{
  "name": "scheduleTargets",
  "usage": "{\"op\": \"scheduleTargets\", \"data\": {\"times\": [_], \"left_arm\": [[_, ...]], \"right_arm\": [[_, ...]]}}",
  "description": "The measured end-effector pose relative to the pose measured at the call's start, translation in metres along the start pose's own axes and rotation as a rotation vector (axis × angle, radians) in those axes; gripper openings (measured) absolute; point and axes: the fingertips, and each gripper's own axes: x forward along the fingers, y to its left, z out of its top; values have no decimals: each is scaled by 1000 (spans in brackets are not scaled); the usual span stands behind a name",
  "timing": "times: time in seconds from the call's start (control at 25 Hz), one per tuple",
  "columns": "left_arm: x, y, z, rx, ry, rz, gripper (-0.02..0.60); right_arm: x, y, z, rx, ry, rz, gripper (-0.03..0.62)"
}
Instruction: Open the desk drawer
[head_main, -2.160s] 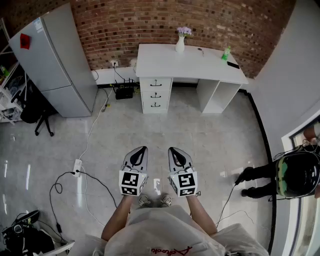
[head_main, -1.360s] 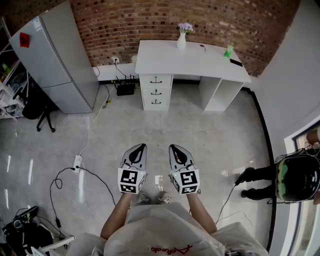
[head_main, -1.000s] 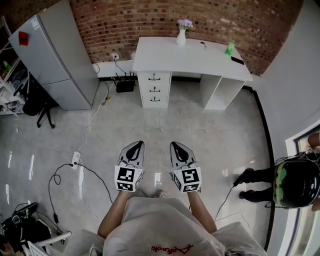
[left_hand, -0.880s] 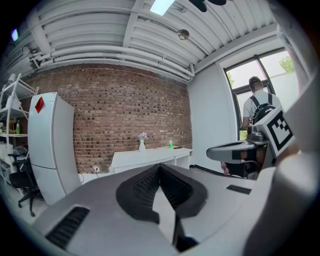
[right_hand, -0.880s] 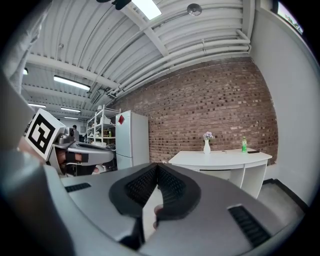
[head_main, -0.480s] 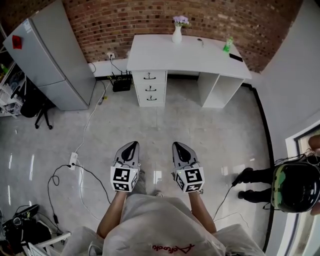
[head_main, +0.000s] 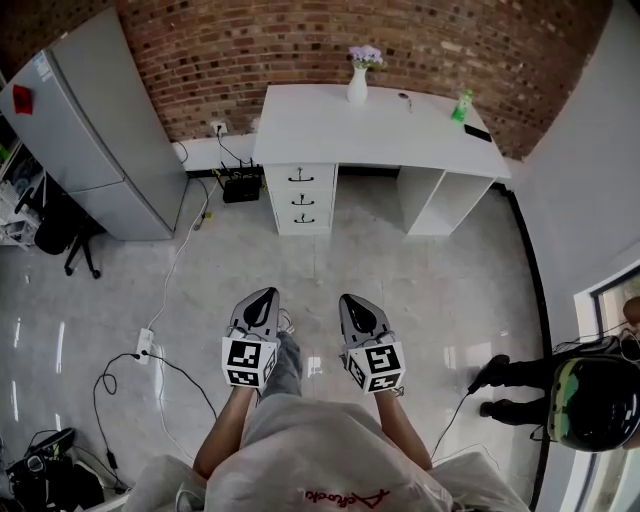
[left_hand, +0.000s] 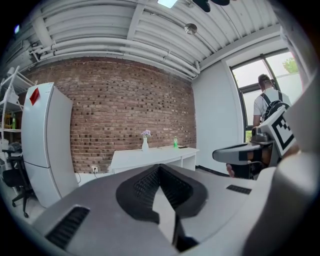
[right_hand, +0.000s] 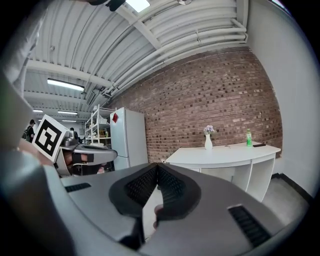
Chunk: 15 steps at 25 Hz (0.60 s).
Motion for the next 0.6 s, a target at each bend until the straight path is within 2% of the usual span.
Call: {"op": "scheduleTargets", "data": {"times": [0.2,0.6], "left_arm": [[56,52,9,-19,7,-21,12],[181,149,42,-7,4,-83,12]], "right_arm": [[74,-4,13,-20,30,13,17],[233,-35,46,-26,65,1,17]]}}
